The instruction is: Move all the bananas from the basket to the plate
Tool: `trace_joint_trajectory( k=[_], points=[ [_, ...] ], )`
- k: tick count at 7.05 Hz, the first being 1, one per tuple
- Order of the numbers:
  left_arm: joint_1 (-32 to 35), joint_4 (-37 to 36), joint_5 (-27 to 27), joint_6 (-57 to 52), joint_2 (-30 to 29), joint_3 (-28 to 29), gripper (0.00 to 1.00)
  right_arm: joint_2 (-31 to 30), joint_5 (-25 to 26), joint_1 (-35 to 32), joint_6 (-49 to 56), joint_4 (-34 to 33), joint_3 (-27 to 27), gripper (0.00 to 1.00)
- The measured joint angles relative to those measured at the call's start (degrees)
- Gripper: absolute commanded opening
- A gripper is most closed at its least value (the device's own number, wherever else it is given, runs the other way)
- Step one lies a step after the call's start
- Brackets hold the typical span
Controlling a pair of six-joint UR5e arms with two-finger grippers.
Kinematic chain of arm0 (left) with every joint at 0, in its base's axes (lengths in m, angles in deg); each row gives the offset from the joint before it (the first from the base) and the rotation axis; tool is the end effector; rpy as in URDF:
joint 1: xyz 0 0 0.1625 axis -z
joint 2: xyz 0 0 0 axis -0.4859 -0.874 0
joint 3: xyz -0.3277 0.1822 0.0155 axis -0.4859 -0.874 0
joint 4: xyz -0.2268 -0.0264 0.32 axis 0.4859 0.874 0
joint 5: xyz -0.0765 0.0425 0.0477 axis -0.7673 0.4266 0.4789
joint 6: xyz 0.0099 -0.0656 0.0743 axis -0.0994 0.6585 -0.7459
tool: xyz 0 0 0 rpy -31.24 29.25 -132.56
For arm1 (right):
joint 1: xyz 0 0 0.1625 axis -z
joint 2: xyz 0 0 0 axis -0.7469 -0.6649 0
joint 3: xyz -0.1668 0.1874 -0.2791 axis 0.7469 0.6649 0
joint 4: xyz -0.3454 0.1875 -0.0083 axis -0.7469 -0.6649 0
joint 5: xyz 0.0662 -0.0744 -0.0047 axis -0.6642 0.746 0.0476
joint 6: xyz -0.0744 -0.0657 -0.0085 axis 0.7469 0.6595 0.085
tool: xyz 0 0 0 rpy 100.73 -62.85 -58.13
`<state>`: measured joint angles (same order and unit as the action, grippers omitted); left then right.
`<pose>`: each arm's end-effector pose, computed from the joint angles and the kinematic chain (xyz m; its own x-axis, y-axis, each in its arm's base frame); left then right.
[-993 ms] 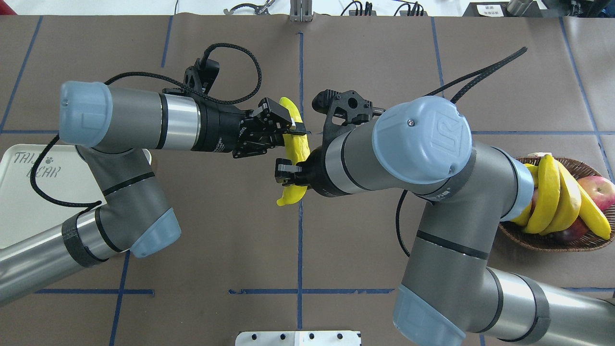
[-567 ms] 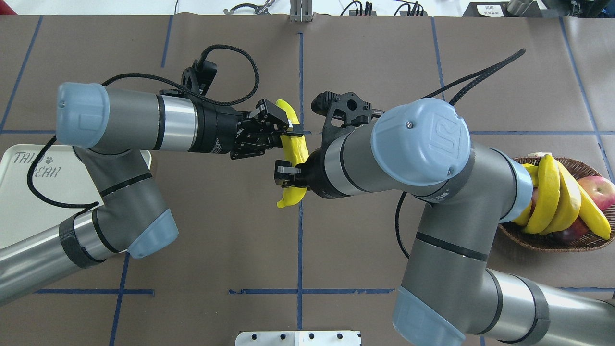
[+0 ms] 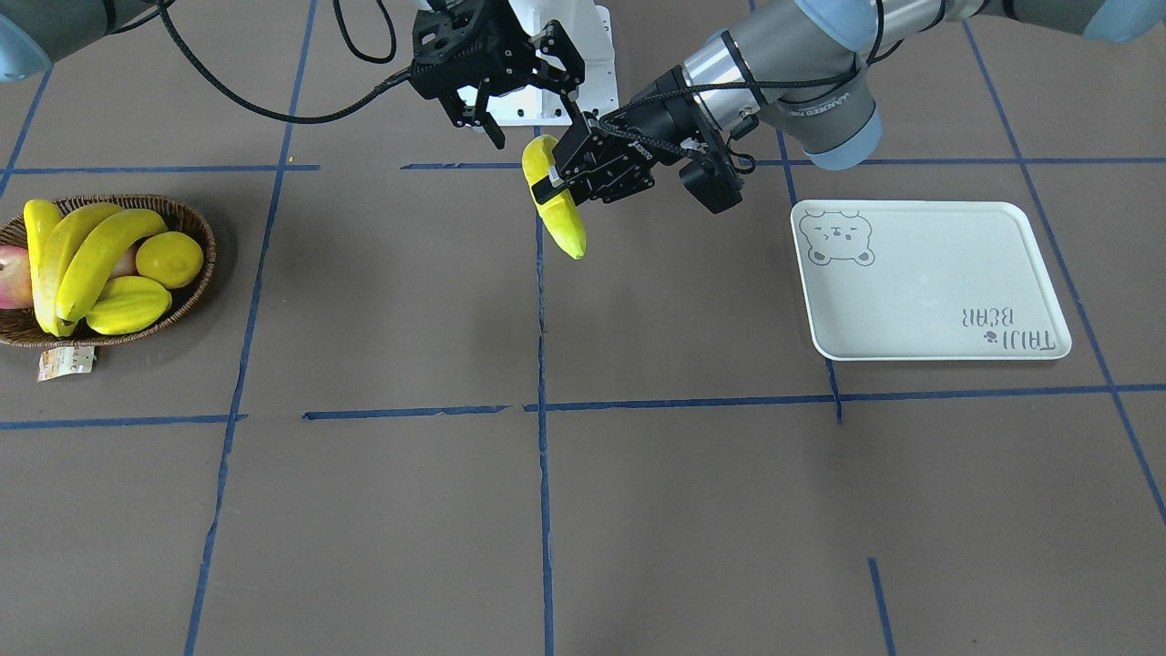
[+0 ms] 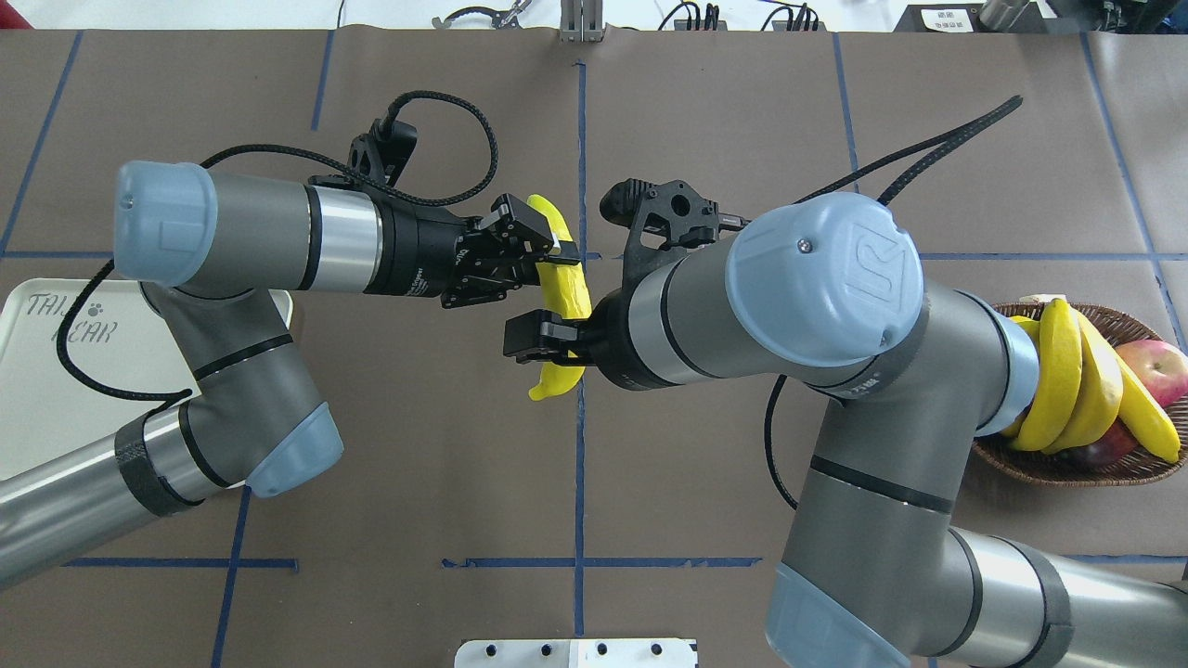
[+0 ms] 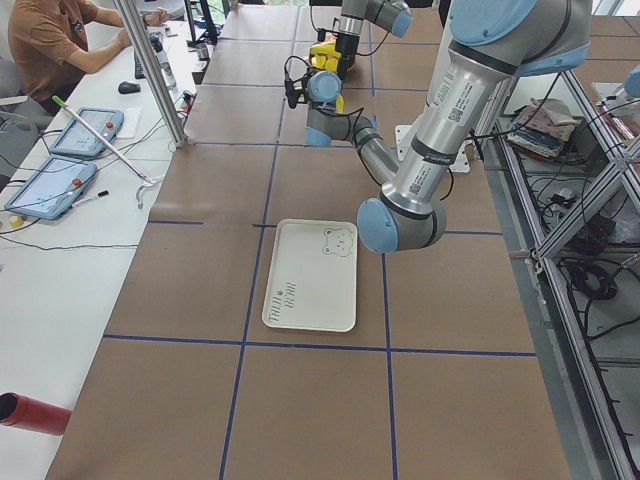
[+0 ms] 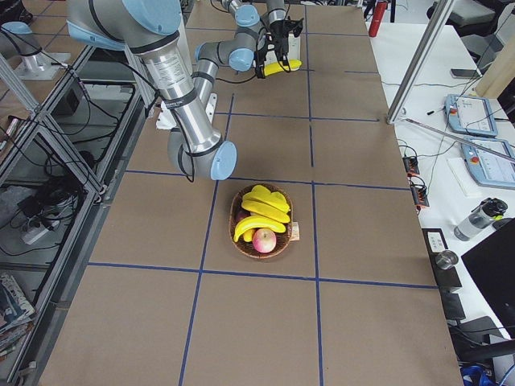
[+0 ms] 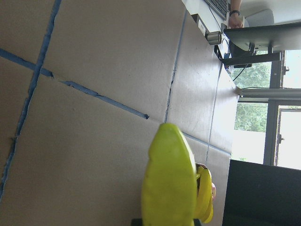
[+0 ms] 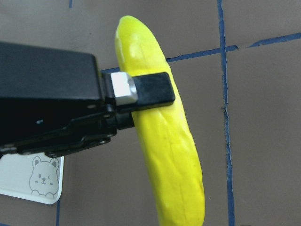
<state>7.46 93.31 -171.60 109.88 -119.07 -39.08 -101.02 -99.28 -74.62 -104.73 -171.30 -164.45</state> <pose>0.3938 -0.4083 0.1405 -0.2012 -0.1792 -0.9630 0.1816 0.9593 -0.2164 -0.4084 -0.3233 0.0684 0.3475 -0.0027 0.9377 -0.1704 0.9832 0.0659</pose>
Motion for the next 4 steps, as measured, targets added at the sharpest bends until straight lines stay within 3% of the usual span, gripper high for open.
trace_joint_trajectory(
  k=[2, 4],
  points=[
    [1.1, -5.4, 0.0, -0.6, 0.3, 0.2, 0.0, -1.6, -0.5, -0.3, 0.0, -0.5, -3.7, 1.0],
    [3.8, -15.3, -0.2, -4.9, 3.4, -0.8, 0.0, -4.2, -0.8, -2.0, 0.2, -0.6, -6.7, 1.0]
  ],
)
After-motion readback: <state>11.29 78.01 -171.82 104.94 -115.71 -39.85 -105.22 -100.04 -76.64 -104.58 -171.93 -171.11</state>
